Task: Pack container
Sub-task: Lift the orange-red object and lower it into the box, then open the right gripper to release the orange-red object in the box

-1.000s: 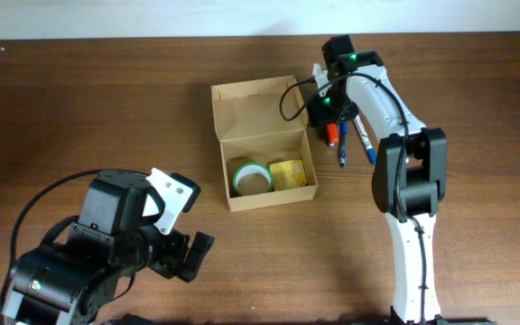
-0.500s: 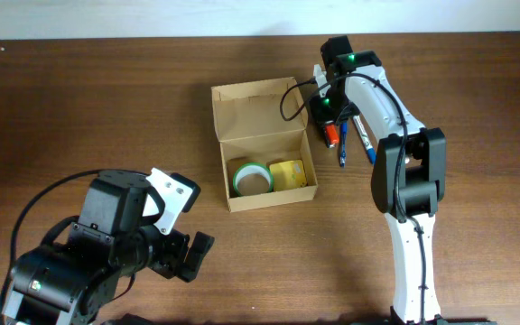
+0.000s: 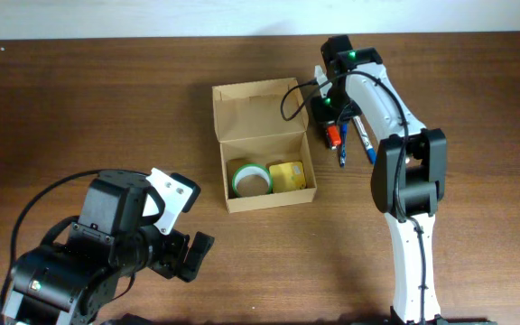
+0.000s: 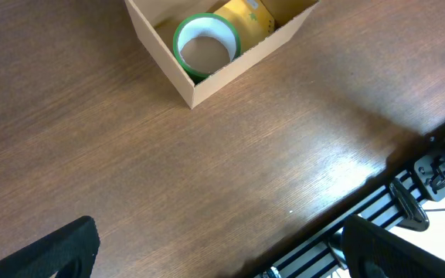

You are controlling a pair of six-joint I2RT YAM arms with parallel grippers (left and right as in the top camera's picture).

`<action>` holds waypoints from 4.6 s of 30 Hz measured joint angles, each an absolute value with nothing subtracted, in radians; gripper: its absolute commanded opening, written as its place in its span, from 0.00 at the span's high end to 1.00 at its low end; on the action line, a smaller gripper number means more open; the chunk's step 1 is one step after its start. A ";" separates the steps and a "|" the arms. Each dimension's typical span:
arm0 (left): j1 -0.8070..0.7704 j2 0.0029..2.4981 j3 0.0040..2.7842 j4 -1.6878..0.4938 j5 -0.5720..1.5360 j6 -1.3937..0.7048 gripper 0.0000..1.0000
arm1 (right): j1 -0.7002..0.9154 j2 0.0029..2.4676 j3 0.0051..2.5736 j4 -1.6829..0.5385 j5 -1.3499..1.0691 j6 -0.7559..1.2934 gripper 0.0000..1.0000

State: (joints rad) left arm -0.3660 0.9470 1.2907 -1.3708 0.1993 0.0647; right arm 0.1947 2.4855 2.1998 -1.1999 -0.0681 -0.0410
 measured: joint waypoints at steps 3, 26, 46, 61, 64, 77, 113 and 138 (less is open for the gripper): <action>-0.366 0.947 1.291 -1.371 0.199 0.065 0.00 | 0.195 2.486 2.259 -1.245 -0.068 -0.041 0.95; -0.366 0.947 1.291 -1.371 0.199 0.065 0.00 | 0.195 2.480 2.954 -1.662 -0.073 -0.027 0.96; -0.366 0.947 1.291 -1.370 0.199 0.065 0.00 | 0.392 2.464 3.029 -1.692 -0.156 -0.109 0.96; -0.366 0.947 1.291 -1.371 0.199 0.065 0.00 | 0.430 2.366 2.762 -1.691 -0.163 -0.142 0.96; -0.366 0.947 1.291 -1.371 0.199 0.065 0.00 | 0.439 2.339 2.743 -1.691 -0.163 -0.159 0.96; -0.366 0.947 1.291 -1.371 0.199 0.065 0.00 | 0.471 2.056 2.400 -1.587 -0.155 -0.231 0.96; -0.366 0.947 1.291 -1.370 0.199 0.065 0.00 | 0.486 1.949 1.833 -1.146 -0.233 -1.159 0.96; -0.366 0.947 1.291 -1.370 0.199 0.065 0.00 | 0.527 2.096 1.826 -1.048 -0.363 -1.269 0.96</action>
State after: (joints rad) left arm -0.3660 0.9470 1.2907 -1.3705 0.1993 0.0647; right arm 0.5266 2.0960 1.8263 -1.0485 -0.3630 -1.2686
